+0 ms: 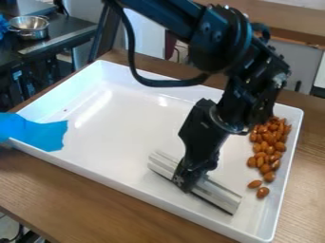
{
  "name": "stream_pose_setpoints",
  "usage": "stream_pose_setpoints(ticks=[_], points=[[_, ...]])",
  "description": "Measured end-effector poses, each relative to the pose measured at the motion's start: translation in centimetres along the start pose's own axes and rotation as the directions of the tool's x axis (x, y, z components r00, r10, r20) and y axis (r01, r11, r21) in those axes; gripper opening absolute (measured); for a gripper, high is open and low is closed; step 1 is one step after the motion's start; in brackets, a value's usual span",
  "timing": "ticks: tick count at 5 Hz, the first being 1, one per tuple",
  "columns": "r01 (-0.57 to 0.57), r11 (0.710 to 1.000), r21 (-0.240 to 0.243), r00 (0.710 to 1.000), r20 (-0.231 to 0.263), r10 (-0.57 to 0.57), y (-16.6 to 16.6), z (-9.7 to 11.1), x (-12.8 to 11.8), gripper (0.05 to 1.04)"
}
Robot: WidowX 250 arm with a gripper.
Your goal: Sweep into pile
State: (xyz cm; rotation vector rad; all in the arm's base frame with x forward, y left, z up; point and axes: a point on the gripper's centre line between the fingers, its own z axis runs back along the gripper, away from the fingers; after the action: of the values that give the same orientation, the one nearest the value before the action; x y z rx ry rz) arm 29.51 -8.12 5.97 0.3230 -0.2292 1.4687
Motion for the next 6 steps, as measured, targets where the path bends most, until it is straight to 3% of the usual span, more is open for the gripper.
stream_pose_setpoints(ticks=[4, 6], points=[[-0.035, 0.999, -0.015, 0.999, 0.009, 0.035, -3.5, 0.9, -2.7, 0.377], [-0.106, 0.994, -0.021, 0.994, 0.000, 0.106, -6.5, 1.4, -1.9, 0.377]])
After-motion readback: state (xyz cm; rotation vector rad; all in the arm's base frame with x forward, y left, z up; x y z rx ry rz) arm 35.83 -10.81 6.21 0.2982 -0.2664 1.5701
